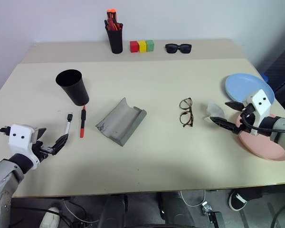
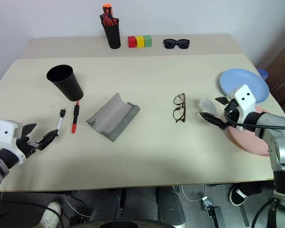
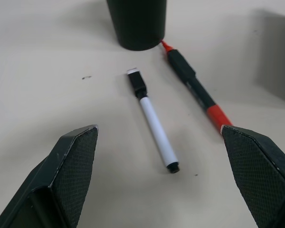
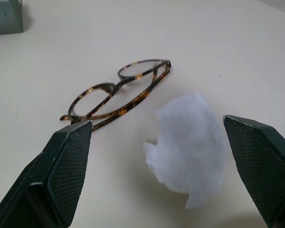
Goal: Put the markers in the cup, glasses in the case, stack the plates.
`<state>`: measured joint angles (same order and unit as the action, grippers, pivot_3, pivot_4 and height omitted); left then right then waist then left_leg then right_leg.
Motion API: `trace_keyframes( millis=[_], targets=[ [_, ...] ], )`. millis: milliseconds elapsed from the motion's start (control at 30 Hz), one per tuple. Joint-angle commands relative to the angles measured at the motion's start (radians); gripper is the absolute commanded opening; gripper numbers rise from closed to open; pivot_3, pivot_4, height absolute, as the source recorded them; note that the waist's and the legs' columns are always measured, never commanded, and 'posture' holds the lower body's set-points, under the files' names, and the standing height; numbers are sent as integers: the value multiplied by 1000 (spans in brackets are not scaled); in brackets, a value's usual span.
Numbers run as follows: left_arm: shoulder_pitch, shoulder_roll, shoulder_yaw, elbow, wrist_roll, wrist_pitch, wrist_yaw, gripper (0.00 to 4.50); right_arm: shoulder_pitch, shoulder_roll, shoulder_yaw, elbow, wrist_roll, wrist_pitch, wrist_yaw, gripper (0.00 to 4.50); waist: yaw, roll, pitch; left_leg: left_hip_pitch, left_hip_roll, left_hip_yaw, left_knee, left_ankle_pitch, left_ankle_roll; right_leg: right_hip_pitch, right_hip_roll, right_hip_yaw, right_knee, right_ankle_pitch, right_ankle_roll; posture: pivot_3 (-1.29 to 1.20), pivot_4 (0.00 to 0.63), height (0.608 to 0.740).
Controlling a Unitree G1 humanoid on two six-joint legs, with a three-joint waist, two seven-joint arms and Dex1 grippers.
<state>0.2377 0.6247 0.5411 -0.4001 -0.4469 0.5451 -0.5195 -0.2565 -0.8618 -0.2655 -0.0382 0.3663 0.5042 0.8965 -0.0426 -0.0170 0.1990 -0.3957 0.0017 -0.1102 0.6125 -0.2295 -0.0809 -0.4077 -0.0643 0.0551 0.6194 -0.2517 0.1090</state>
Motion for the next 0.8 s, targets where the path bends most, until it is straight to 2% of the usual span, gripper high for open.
trace_keyframes(
  millis=[33,300,367,500,633,800],
  targets=[
    [-30,-14,-14,-35,5,17,45,4250,-38,12,8,9,-4,-37,-8,4500,0,0,0,0,0,0,0,0,0,0,0,0,0,0,0,0,150,740],
    [-120,-27,-69,-43,25,85,142,4250,-84,47,69,-64,22,-21,-12,4500,1,0,0,0,0,0,0,0,0,0,1,0,2,0,0,0,150,740],
    [-181,-14,-99,-25,65,166,216,4250,-99,76,109,-123,38,3,-14,4500,1,0,0,1,0,0,0,0,0,0,1,0,2,0,0,0,150,740],
    [-387,-37,-123,83,94,394,373,4250,-134,229,266,-250,36,42,-75,4500,-2,-1,0,3,0,-1,2,0,0,0,2,0,9,-1,2,0,150,740],
    [-544,-26,-190,175,119,512,406,4250,-117,319,358,-319,21,50,-110,4500,3,-1,0,3,0,-3,2,0,0,0,2,0,10,1,6,0,150,740],
    [-669,6,-269,281,145,629,391,4250,-118,370,419,-375,22,68,-142,4500,2,-1,0,2,-1,-4,2,1,-1,0,1,-1,10,1,7,0,150,740]
  ],
)
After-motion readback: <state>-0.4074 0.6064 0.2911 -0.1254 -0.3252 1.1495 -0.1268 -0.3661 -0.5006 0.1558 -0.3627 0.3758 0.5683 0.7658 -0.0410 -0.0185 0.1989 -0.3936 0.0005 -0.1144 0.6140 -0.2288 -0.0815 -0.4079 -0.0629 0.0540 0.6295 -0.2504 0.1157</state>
